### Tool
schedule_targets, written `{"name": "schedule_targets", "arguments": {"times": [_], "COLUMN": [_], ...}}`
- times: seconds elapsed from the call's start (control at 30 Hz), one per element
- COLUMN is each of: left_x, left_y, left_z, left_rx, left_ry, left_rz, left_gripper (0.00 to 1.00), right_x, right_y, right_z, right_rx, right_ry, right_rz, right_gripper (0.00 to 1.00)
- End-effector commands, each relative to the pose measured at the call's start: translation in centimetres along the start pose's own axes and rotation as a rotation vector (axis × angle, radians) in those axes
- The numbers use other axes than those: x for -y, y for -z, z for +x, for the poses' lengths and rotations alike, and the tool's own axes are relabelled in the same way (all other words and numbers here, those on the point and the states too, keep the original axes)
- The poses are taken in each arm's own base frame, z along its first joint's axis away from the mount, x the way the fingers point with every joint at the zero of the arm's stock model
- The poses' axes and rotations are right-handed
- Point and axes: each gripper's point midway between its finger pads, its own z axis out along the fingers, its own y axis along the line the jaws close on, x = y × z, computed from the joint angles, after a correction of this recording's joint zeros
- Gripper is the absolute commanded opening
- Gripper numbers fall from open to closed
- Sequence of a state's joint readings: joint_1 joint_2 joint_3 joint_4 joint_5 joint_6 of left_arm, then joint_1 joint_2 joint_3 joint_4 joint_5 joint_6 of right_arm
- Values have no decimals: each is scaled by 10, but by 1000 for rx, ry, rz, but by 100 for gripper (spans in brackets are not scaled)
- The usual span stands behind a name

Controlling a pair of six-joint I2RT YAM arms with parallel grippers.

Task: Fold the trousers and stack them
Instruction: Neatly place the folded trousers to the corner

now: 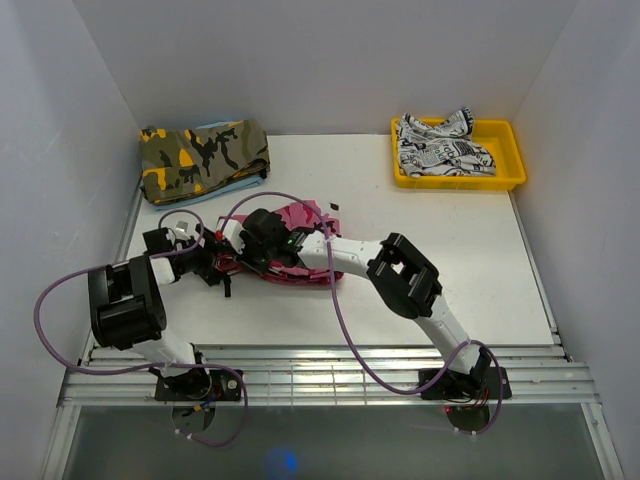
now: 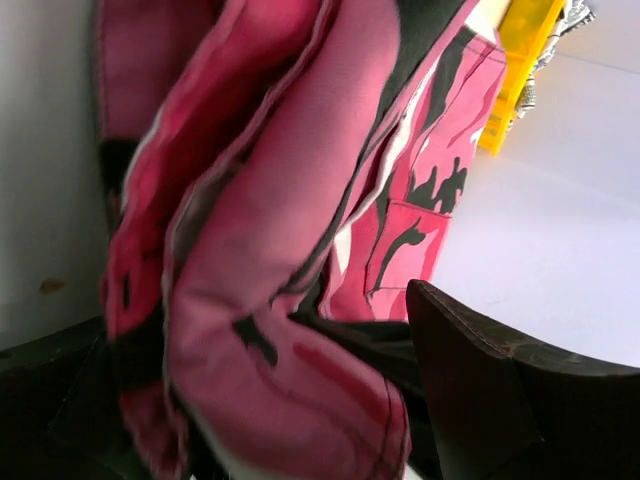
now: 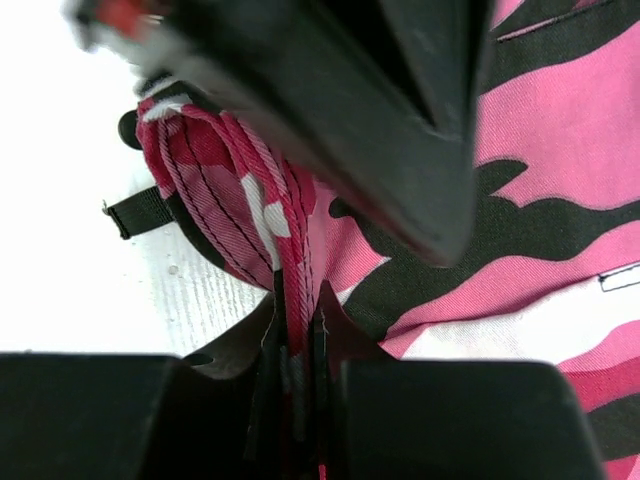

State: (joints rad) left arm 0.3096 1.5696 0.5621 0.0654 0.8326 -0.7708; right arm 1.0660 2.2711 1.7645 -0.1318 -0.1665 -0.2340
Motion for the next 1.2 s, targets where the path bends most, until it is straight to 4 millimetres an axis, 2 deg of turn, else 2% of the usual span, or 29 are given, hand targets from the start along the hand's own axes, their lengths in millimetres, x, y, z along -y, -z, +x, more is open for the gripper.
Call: {"name": "schedule_targets", "arguments": {"times": [0.0,0.13,0.17,0.2,0.27,0.3,0.33,0.37,0.4,0.43,0.47,0.5,0.53,0.57,0.6,0.63,0.67,0.7,0.73,0.77,0.83,0.87,0.9,0.93,0.97,1.0,1.07,1.1,1.17], "left_x": [4,6,8,9,11,12,19,22,29,30,35,42,60,67,74,95,103,108,115,134,135,145,136,134,131,131,128,128,127], "left_y": [-12,-20,-20,-20,-18,-16,-13,-12,-11,-11,-11,-11,-9,-13,-15,-13,-19,-22,-26,-30,-39,-41,-47,-49,-51,-52,-56,-57,-59], "left_z": [-12,-12,-11,-13,-15,-16,-19,-22,-31,-34,-38,-42,-52,-55,-61,-72,-70,-69,-74,-75,-79,-81,-82,-85,-88,-89,-88,-88,-89], "left_rx": [6,-30,-41,-38,-22,-12,7,16,38,38,38,29,21,14,23,32,5,-8,5,9,1,4,-20,-21,-19,-15,-26,-24,-27], "left_ry": [8,30,26,20,0,-12,-45,-68,-111,-179,-232,-298,-372,-525,-588,-660,-771,-794,-840,-904,-923,-930,-890,-875,-866,-855,-842,-836,-838], "left_rz": [6,25,35,37,39,38,48,51,57,43,43,55,60,53,27,25,45,26,5,33,11,23,2,-13,-35,-38,-35,-32,-30], "left_gripper": [98,95,85,63,44,21,14,7,0,0,0,0,0,0,0,0,0,0,0,0,0,0,0,0,0,0,0,0,0], "right_x": [-11,-16,-15,-17,-17,-15,-12,-9,0,19,16,39,48,59,85,91,111,117,118,135,143,150,151,150,138,142,127,126,121], "right_y": [34,37,37,38,50,57,78,90,101,129,138,155,166,186,201,211,221,226,227,234,228,232,230,226,223,221,210,206,189], "right_z": [-65,-68,-70,-67,-71,-60,-71,-70,-53,-61,-60,-51,-35,-36,-22,-2,16,28,51,65,93,103,107,113,122,114,108,100,94], "right_rx": [159,166,169,149,142,116,144,146,115,150,149,153,132,152,141,111,85,74,45,59,62,115,146,175,185,250,282,339,345], "right_ry": [3,-9,-8,-12,-6,-17,-14,-22,-57,-82,-82,-124,-156,-158,-167,-180,-211,-251,-316,-383,-622,-732,-814,-890,-1042,-1054,-1200,-1184,-1211], "right_rz": [-44,-62,-61,-68,-71,-78,-67,-70,-77,-56,-56,-38,-21,17,88,118,186,204,216,242,217,164,128,90,30,11,-87,-116,-168], "right_gripper": [8,8,8,9,29,38,56,62,68,69,71,72,73,74,80,81,82,83,84,87,90,91,91,91,91,92,97,97,93]}}
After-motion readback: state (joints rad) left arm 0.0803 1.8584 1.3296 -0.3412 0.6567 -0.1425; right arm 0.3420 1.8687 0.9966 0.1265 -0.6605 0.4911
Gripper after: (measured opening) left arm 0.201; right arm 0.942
